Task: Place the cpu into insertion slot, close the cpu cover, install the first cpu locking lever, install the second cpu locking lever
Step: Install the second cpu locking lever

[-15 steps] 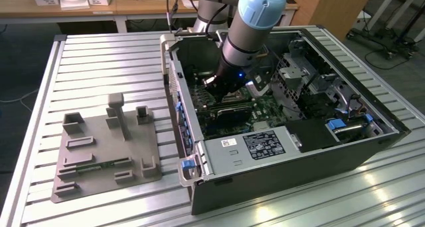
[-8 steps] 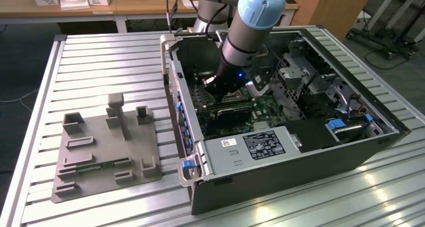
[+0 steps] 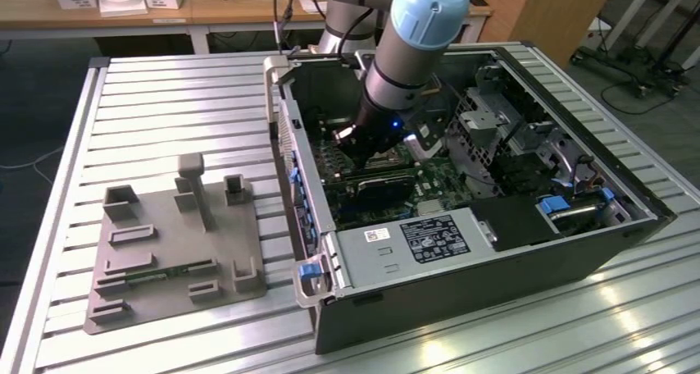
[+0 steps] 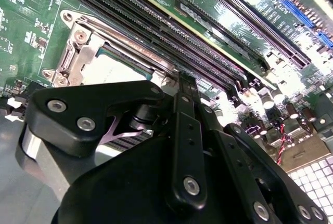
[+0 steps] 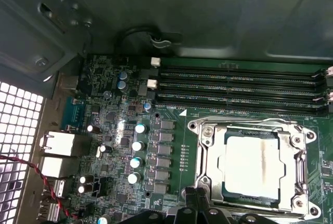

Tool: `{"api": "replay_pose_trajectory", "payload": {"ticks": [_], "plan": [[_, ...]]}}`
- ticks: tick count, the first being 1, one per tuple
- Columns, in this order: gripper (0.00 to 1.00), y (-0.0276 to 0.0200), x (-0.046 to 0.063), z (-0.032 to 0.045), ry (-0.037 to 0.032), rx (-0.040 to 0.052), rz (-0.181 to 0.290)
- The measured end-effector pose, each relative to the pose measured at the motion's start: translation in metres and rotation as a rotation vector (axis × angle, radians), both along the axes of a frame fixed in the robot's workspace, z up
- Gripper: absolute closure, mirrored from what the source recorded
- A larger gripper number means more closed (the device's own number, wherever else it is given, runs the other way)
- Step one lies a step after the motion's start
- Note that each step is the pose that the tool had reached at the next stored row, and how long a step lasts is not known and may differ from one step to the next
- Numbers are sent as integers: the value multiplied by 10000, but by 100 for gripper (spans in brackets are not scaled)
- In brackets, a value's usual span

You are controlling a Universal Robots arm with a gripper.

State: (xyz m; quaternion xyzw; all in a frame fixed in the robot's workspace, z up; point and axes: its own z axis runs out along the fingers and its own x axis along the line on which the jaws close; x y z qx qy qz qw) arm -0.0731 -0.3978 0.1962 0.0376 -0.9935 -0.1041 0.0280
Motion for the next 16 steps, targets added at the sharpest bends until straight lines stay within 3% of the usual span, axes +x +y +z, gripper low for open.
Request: {"api": "replay_pose_trajectory", "payload": {"ticks": [16], "plan": [[90, 12, -36, -8, -11, -1, 47]]}}
